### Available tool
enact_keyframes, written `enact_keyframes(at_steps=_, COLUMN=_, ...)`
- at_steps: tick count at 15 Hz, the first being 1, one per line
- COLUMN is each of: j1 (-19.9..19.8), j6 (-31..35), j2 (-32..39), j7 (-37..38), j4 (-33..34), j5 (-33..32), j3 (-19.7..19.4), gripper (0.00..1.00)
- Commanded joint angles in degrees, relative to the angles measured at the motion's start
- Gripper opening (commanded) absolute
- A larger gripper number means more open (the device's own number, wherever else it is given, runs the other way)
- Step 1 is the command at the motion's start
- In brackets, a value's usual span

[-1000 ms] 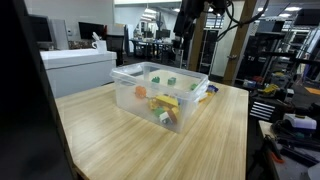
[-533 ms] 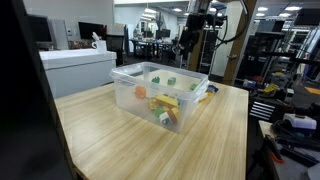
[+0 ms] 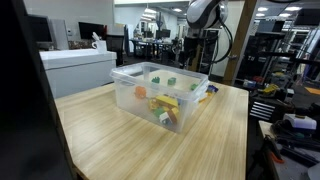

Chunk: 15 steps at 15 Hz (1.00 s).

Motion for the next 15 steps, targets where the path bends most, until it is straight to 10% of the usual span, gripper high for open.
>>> enact_keyframes(at_steps=1, j1=-1.3, j6=2.3, j2=6.8, j7=1.6, j4=4.6, j5=-1.5, j3=0.6, gripper=1.0)
enact_keyframes(at_steps=15, j1=-1.5, j6=2.1, j2=20.8, j7=1.6, j4=18.4, j5=-3.1, j3=1.9, gripper=1.0)
